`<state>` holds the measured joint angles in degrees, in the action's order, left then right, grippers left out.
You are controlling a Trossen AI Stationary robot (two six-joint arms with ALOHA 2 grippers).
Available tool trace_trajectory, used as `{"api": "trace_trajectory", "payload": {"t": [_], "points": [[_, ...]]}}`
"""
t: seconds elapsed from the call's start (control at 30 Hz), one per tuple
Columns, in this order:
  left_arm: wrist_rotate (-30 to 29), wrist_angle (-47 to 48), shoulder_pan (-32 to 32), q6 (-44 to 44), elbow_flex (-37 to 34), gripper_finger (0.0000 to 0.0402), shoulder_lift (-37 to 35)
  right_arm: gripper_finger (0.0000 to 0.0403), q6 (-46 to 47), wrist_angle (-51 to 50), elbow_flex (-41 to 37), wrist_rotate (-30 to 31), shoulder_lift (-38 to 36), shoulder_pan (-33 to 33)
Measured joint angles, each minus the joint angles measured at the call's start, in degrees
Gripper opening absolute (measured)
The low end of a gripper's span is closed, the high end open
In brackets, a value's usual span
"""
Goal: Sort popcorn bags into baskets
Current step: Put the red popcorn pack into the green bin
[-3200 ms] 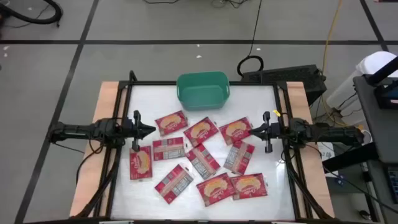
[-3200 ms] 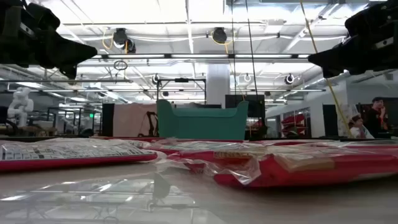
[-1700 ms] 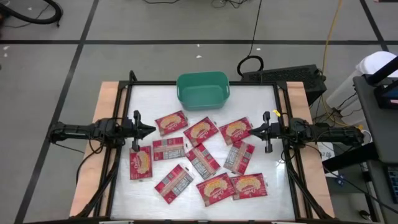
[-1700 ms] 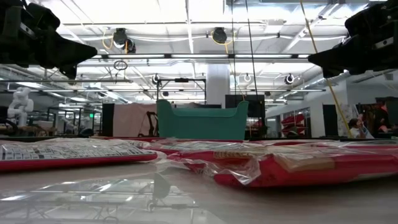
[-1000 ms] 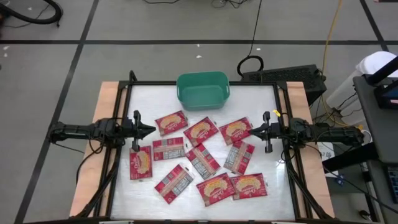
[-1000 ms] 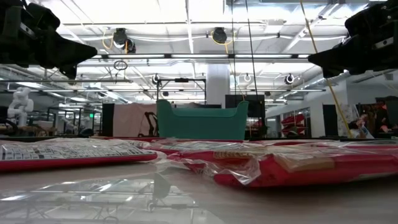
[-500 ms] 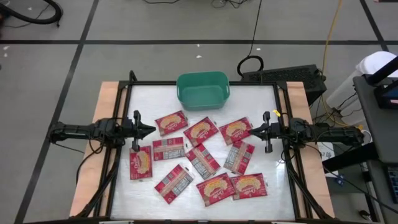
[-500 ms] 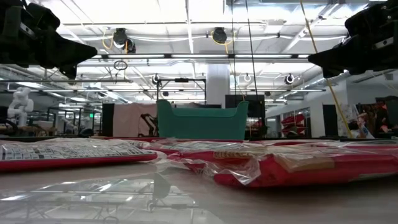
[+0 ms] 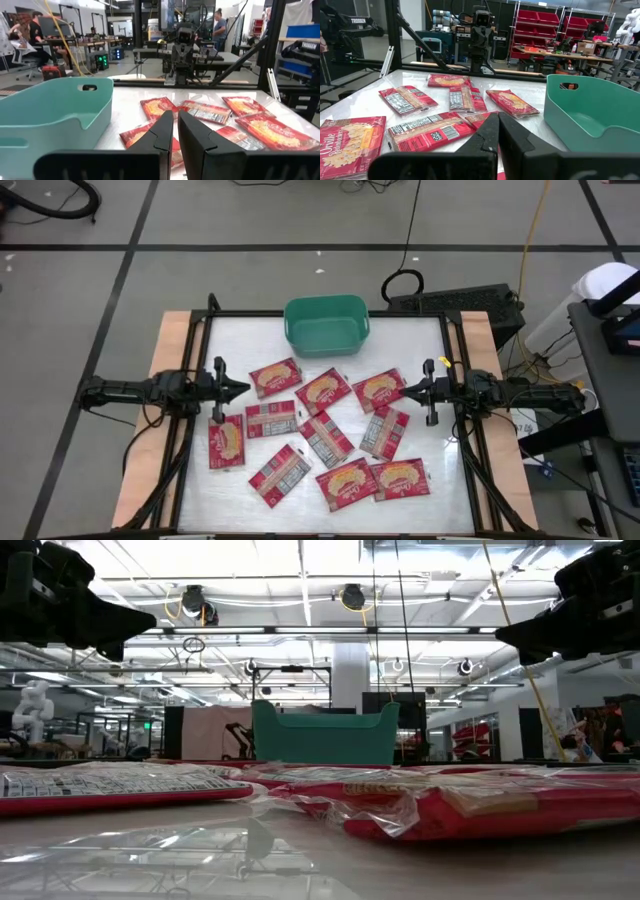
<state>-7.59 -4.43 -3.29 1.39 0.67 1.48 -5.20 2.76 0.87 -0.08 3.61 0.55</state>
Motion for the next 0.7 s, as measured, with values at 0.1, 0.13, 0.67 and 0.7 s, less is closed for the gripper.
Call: {"api": "trace_trajectory", "payload": {"t": [0.1, 0.13, 0.67, 0.7], "points": [[0.0, -0.4, 0.0, -0.6, 0.0, 0.0033, 0.0, 0.0, 0.0, 0.0, 0.0, 0.0, 0.0, 0.0], [0.0, -1.3, 0.0, -2.3, 0.0, 0.0033, 0.0, 0.0, 0.0, 0.0, 0.0, 0.0, 0.0, 0.0], [-10.2, -14.5, 0.0, -6.4, 20.1, 0.0033, 11.4, 0.0, 0.0, 0.0, 0.0, 0.0, 0.0, 0.0], [-10.6, -12.7, 0.0, -5.4, 22.5, 0.0033, 12.8, 0.0, 0.0, 0.0, 0.0, 0.0, 0.0, 0.0]]}}
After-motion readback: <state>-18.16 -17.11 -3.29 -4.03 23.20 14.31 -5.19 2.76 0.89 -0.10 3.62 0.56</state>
